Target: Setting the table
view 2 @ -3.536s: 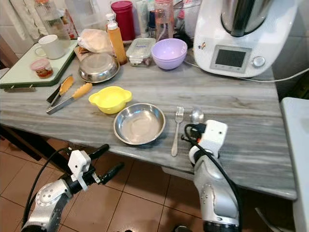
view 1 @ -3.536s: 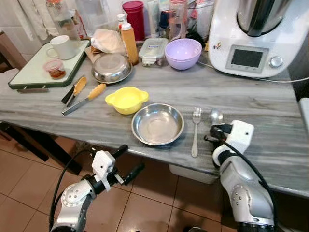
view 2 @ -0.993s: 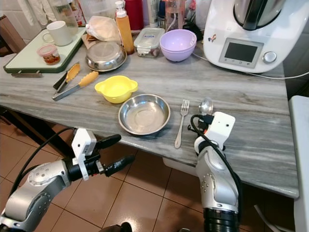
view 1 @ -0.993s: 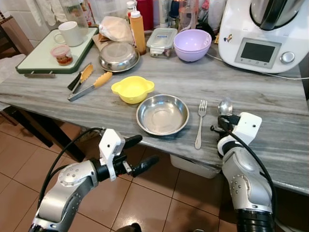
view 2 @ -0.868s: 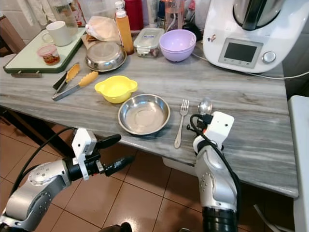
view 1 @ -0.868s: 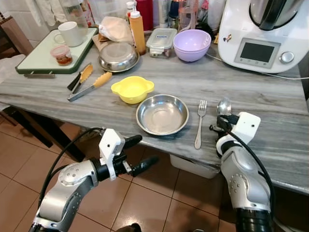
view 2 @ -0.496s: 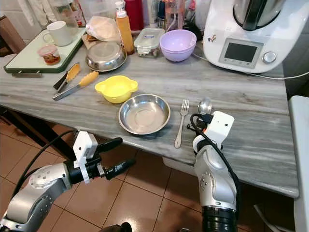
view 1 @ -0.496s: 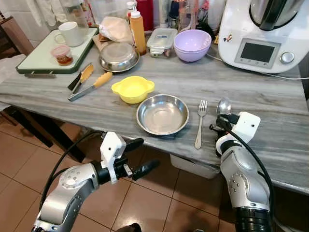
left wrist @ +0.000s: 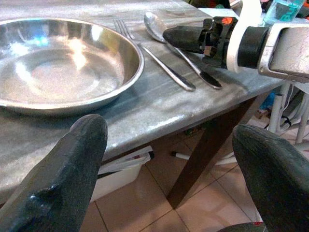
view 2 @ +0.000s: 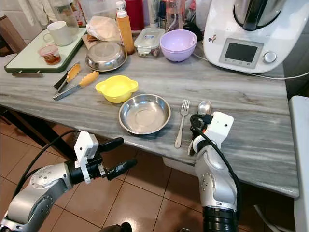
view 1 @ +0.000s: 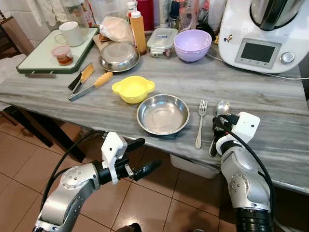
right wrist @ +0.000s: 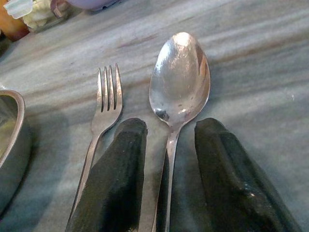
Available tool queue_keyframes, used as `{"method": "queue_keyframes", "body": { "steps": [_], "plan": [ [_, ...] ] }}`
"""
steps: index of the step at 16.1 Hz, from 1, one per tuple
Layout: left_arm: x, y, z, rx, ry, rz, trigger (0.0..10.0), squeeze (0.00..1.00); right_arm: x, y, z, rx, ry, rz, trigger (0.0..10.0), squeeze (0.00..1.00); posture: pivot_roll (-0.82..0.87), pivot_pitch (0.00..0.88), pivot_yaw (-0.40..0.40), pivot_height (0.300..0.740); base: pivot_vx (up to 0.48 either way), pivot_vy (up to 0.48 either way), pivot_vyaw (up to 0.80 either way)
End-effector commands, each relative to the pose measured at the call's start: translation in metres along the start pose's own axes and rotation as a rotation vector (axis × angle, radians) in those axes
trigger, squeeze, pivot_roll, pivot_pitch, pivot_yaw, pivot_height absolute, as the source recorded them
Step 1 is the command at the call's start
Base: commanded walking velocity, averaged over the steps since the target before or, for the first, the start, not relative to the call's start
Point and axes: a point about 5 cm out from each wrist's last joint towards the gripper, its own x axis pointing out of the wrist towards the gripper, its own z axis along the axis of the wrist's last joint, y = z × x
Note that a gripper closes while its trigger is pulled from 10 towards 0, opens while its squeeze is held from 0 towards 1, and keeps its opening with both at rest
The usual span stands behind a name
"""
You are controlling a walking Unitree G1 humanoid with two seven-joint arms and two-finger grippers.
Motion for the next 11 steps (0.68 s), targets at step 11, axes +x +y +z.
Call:
{"method": "queue_keyframes", "body": {
  "steps": [11],
  "plan": [
    [0.004,0.004,0.016,0.032,-0.021,0.017,10.0,0.0,-0.018,0.051,0.081,-0.33,-0.424,0.215,10.0,1.0,-0.04,0.108,0.091,0.74,0.0,0.0,0.0]
  ]
}}
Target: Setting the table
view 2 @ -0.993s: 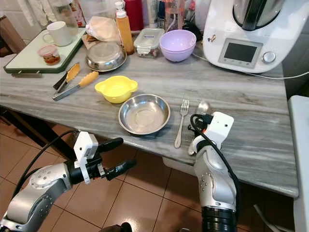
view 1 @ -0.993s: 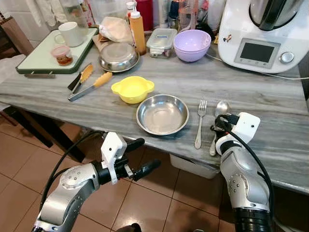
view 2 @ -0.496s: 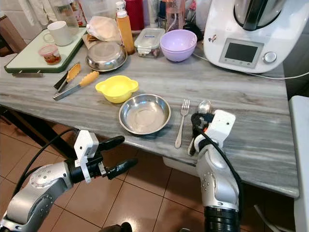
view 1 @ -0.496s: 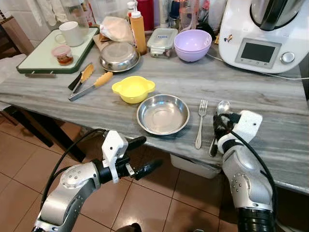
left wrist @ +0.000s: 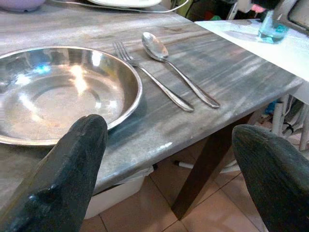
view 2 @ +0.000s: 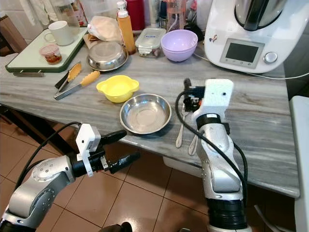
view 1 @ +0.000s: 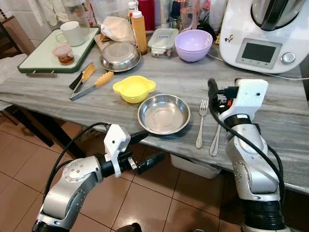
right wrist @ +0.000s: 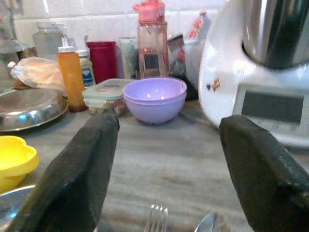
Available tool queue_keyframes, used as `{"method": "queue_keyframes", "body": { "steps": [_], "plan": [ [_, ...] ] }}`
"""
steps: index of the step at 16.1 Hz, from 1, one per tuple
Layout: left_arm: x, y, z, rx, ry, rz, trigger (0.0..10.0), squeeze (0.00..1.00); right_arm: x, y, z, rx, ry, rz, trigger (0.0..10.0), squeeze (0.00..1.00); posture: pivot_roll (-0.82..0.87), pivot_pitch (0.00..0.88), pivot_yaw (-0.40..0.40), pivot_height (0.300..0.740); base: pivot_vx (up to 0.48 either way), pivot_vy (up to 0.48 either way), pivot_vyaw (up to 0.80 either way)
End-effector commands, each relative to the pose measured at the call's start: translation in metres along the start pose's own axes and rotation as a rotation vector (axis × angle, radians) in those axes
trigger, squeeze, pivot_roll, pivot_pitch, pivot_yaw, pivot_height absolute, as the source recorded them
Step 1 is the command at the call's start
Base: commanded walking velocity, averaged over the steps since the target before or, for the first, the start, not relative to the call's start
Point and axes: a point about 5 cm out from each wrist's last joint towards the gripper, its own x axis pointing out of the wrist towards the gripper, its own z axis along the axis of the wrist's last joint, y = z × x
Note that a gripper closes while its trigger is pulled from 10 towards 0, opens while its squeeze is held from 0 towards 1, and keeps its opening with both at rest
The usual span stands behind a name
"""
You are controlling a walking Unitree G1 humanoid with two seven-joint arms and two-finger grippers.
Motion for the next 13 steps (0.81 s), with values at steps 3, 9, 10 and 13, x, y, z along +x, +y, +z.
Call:
{"method": "queue_keyframes", "body": {
  "steps": [3,9,10,13],
  "plan": [
    [-0.007,0.002,-0.003,0.002,-0.003,0.046,10.0,0.0,-0.005,0.006,0.008,-0.064,-0.057,0.045,10.0,1.0,-0.04,0.103,0.076,0.74,0.0,0.0,0.0],
    [-0.01,0.0,-0.005,-0.004,-0.016,0.091,10.0,0.0,-0.012,0.004,0.002,-0.118,-0.047,0.062,10.0,1.0,-0.03,0.101,0.062,0.74,0.0,0.0,0.0],
    [-0.009,0.001,-0.006,-0.004,-0.017,0.094,10.0,0.0,-0.015,0.001,-0.002,-0.117,-0.025,0.045,10.0,1.0,-0.03,0.102,0.059,0.74,0.0,0.0,0.0],
    [-0.009,0.001,-0.008,-0.006,-0.016,0.098,10.0,0.0,-0.029,-0.01,-0.025,-0.049,0.108,-0.023,10.0,1.0,-0.03,0.102,0.06,0.74,0.0,0.0,0.0]
  ]
}}
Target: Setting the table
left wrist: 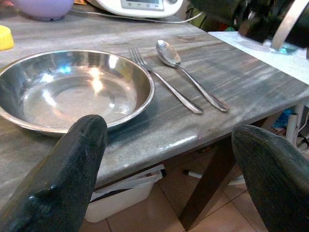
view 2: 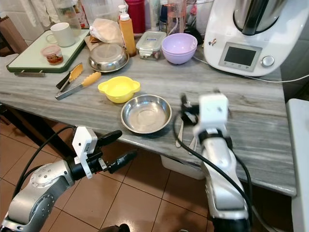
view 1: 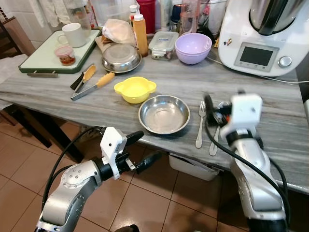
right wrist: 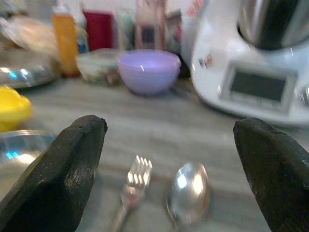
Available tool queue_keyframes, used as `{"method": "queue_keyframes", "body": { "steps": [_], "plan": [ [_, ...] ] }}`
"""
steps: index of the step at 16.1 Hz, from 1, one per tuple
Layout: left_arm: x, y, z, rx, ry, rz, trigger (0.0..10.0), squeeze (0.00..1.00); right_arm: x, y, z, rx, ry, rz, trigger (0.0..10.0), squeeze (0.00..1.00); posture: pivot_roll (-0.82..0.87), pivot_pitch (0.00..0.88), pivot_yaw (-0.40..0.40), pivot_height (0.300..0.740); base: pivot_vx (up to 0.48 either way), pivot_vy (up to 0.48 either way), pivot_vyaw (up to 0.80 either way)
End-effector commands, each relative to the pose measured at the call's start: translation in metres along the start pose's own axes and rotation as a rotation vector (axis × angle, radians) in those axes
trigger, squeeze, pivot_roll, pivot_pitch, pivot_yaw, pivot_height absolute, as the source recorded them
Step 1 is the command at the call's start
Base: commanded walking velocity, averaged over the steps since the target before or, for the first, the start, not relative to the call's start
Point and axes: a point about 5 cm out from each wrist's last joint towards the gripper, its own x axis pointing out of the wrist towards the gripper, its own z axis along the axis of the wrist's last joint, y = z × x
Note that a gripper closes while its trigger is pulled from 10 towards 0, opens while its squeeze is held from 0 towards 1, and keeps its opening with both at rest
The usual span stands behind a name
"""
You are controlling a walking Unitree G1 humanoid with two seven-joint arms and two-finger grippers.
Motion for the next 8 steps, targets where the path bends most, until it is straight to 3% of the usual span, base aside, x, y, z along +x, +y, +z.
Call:
{"method": "queue_keyframes", "body": {
  "steps": [1,5,7,8],
  "plan": [
    [-0.003,0.003,-0.002,0.007,0.009,0.019,10.0,0.0,0.0,0.0,-0.001,0.07,0.022,-0.007,10.0,1.0,-0.04,0.104,0.066,0.74,0.0,0.0,0.0],
    [-0.003,0.004,-0.002,0.011,0.015,0.007,10.0,0.0,0.0,0.016,-0.018,0.192,0.136,0.065,10.0,1.0,-0.03,0.109,0.075,0.74,0.0,0.0,0.0],
    [-0.004,0.004,-0.002,0.011,0.015,0.009,10.0,0.0,-0.005,0.02,-0.025,0.205,0.173,0.091,10.0,1.0,-0.03,0.109,0.075,0.74,0.0,0.0,0.0],
    [-0.004,0.004,-0.002,0.011,0.016,0.012,10.0,0.0,-0.009,0.021,-0.028,0.188,0.184,0.103,10.0,0.63,-0.03,0.109,0.075,0.74,0.0,0.0,0.0]
  ]
}}
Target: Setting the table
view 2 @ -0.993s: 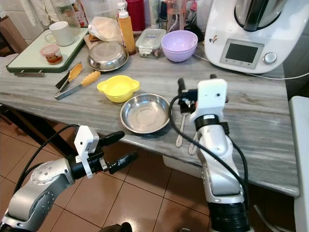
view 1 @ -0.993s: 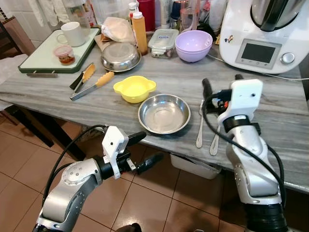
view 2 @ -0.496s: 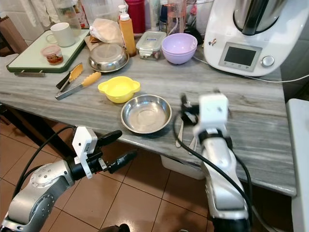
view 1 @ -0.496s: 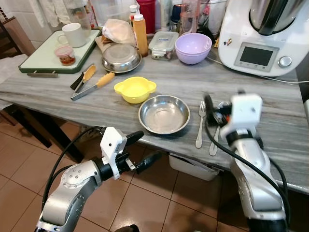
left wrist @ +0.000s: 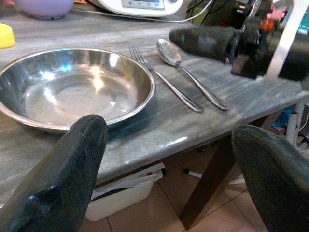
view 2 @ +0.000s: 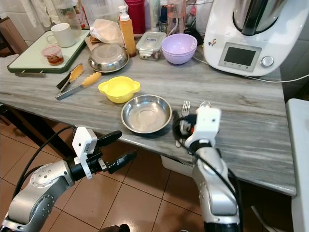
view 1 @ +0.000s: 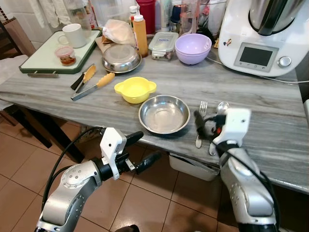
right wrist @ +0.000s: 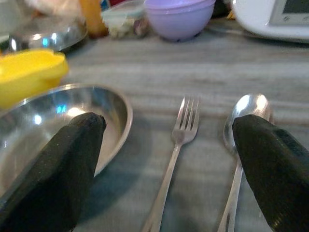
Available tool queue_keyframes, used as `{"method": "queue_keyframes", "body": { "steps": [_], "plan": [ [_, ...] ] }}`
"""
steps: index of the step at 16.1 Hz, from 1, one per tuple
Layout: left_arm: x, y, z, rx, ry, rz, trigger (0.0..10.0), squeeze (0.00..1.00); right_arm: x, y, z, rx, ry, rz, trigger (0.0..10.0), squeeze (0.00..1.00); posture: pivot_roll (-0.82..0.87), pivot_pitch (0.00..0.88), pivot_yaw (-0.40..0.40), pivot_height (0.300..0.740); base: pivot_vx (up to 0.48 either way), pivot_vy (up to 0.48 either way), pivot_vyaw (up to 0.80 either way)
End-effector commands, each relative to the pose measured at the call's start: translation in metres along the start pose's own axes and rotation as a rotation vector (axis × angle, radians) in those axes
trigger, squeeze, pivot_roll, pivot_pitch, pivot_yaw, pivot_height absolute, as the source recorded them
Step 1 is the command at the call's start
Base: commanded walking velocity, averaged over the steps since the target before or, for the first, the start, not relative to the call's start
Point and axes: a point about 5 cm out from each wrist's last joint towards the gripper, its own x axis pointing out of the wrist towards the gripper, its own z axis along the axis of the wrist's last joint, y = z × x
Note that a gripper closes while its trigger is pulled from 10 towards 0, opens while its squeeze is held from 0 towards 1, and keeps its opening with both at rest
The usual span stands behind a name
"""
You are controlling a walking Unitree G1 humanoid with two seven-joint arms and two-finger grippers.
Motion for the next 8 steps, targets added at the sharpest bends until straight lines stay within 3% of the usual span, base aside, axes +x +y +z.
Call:
{"method": "queue_keyframes", "body": {
  "steps": [1,5,8],
  "plan": [
    [-0.004,0.003,-0.001,0.01,0.015,0.014,10.0,0.0,-0.004,0.0,-0.003,-0.015,0.017,0.005,10.0,0.0,-0.03,0.109,0.075,0.74,0.0,0.0,0.0],
    [-0.004,0.003,-0.002,0.009,0.01,0.015,10.0,0.0,-0.005,0.0,-0.005,-0.033,0.015,0.023,10.0,0.0,-0.03,0.111,0.071,0.74,0.0,0.0,0.0],
    [-0.003,0.003,-0.001,-0.005,-0.002,0.022,10.0,0.0,-0.014,-0.004,-0.003,-0.167,-0.043,0.024,10.0,0.0,-0.03,0.111,0.069,0.74,0.0,0.0,0.0]
  ]
}}
